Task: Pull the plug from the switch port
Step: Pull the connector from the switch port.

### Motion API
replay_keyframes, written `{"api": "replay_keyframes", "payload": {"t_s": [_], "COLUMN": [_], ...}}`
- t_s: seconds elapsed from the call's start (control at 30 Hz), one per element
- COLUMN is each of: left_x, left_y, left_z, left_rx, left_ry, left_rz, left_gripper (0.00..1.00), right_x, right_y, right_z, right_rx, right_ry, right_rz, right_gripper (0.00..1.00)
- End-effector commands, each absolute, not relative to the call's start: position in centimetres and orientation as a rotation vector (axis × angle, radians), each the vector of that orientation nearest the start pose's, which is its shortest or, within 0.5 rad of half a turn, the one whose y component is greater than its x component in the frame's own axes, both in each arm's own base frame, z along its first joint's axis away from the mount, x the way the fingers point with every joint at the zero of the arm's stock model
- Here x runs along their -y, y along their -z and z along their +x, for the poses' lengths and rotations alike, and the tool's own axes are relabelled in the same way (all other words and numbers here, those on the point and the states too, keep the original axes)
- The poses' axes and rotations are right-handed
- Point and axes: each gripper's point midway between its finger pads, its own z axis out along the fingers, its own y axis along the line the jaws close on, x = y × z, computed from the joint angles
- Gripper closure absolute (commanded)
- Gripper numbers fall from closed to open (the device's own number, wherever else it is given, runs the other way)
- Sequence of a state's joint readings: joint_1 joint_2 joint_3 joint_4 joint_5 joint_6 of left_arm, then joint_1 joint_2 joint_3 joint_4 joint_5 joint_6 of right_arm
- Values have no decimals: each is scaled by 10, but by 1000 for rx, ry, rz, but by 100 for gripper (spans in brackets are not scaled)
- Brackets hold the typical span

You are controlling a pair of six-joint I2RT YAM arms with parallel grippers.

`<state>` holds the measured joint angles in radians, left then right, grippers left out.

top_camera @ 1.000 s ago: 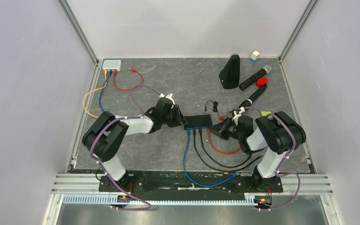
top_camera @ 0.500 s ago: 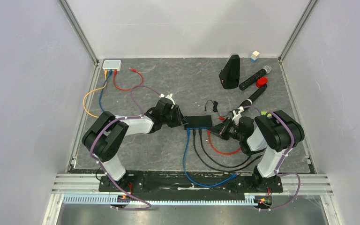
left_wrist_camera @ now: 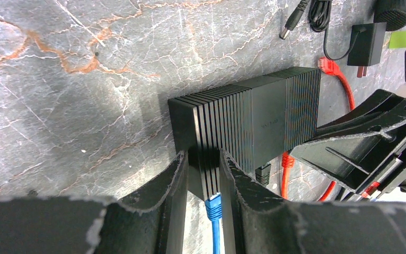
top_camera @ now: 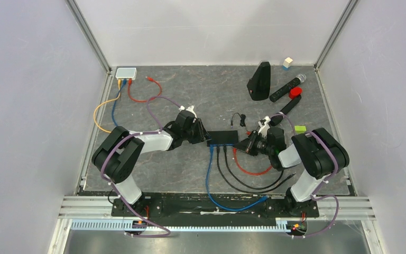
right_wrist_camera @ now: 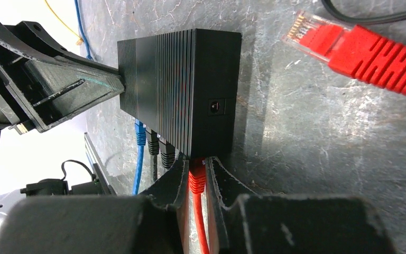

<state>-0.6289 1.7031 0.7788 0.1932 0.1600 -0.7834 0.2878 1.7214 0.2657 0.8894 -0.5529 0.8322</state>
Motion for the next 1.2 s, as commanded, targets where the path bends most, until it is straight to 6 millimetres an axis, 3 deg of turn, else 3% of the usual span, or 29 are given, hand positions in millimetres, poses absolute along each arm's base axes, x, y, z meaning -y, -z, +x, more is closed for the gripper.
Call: {"api": "replay_keyframes", "payload": {"t_s": [0.0, 0.1, 0.17, 0.33, 0.43, 0.5, 0.53, 0.67, 0.77, 0.83, 0.93, 1.07, 1.17], "left_x": [263, 263, 261, 259, 259, 258, 258, 255, 262, 275, 297, 301, 297], "left_y": [17, 16, 16, 18, 17, 12, 6, -29, -58, -83, -104, -82, -62], "left_z": [257, 256, 256, 255, 256, 258, 260, 275, 284, 290, 287, 288, 294], "left_rx": [-2680, -2677, -2675, -2677, -2673, -2649, -2628, -2499, -2443, -2369, -2277, -2329, -2387], "left_ry": [700, 698, 692, 684, 680, 680, 676, 635, 625, 664, 756, 646, 517], "left_rz": [-100, -103, -104, -111, -118, -89, -60, 155, 326, 483, 791, 1115, 1248], "left_gripper": [67, 67, 67, 67, 67, 60, 51, 33, 28, 26, 26, 28, 28], "right_x": [-168, -177, -175, -151, -155, -155, -154, -153, -160, -160, -160, -162, -161], "right_y": [83, 80, 83, 95, 92, 93, 93, 91, 88, 87, 81, 73, 72], "right_z": [159, 152, 148, 153, 155, 156, 157, 170, 181, 189, 200, 210, 212], "right_rx": [-2795, -2789, -2806, -2858, -2855, -2860, -2853, -2833, -2818, -2810, -2787, -2750, -2742], "right_ry": [-944, -1063, -1051, -759, -781, -776, -769, -729, -754, -735, -713, -710, -703], "right_rz": [320, 348, 360, 258, 211, 213, 218, 233, 232, 206, 178, 164, 157], "right_gripper": [100, 100, 100, 100, 100, 100, 100, 100, 100, 100, 100, 100, 100]}}
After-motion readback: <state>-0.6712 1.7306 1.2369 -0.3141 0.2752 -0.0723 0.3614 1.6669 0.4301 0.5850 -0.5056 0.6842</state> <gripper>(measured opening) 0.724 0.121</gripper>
